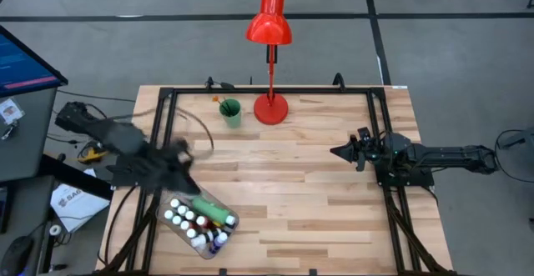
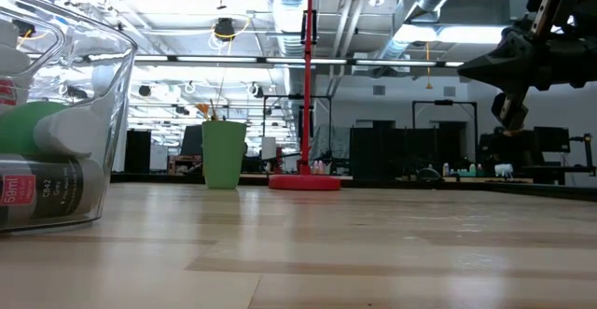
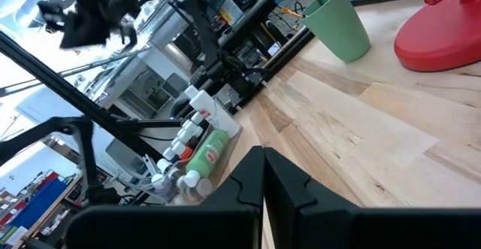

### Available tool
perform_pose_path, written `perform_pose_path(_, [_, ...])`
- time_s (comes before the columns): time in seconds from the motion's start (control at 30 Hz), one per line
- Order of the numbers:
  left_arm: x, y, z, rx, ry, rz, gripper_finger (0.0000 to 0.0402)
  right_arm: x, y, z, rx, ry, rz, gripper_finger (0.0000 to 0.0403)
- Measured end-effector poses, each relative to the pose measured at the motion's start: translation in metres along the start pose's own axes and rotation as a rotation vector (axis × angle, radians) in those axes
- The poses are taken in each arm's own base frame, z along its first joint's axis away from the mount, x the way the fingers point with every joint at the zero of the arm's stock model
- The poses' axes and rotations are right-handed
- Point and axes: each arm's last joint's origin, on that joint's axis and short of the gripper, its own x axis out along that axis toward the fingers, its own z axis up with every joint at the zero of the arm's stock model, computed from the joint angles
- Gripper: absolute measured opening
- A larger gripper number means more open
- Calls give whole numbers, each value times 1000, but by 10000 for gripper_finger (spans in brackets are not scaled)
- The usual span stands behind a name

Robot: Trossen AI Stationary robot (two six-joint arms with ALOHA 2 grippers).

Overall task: Pick & Place Paint Supplies
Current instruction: Return to Home Position

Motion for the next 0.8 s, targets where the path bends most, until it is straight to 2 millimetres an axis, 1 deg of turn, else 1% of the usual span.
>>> perform_pose_path(0.1, [-40, -12, 8, 307, -204, -33, 8, 0, 0, 0, 0, 1, -1, 0])
perform_pose_path(0.2, [-83, -19, 10, 512, -362, -48, 1, 0, 0, 0, 0, 0, -1, 0])
perform_pose_path(0.27, [-111, -19, 8, 600, -420, -69, 1, 0, 0, 0, 0, 0, -1, 0])
perform_pose_path(0.33, [-136, -16, 4, 650, -465, -64, 1, 0, 0, 0, 0, 0, -1, 0])
perform_pose_path(0.43, [-161, -3, -5, 692, -449, -11, 1, 0, 0, 0, 0, 0, -1, 0])
perform_pose_path(0.53, [-175, 11, -14, 712, -418, 56, 1, 0, 0, 0, 0, 0, -1, 0])
perform_pose_path(0.63, [-180, 18, -18, 756, -428, 69, 2, 0, 0, 0, 0, 0, -1, 0])
perform_pose_path(0.7, [-174, 25, -22, 802, -423, 87, 3, 0, 0, 0, 0, 0, -1, 0])
perform_pose_path(0.8, [-156, 42, -29, 823, -386, 131, 2, 0, 0, 0, 0, 0, -1, 0])
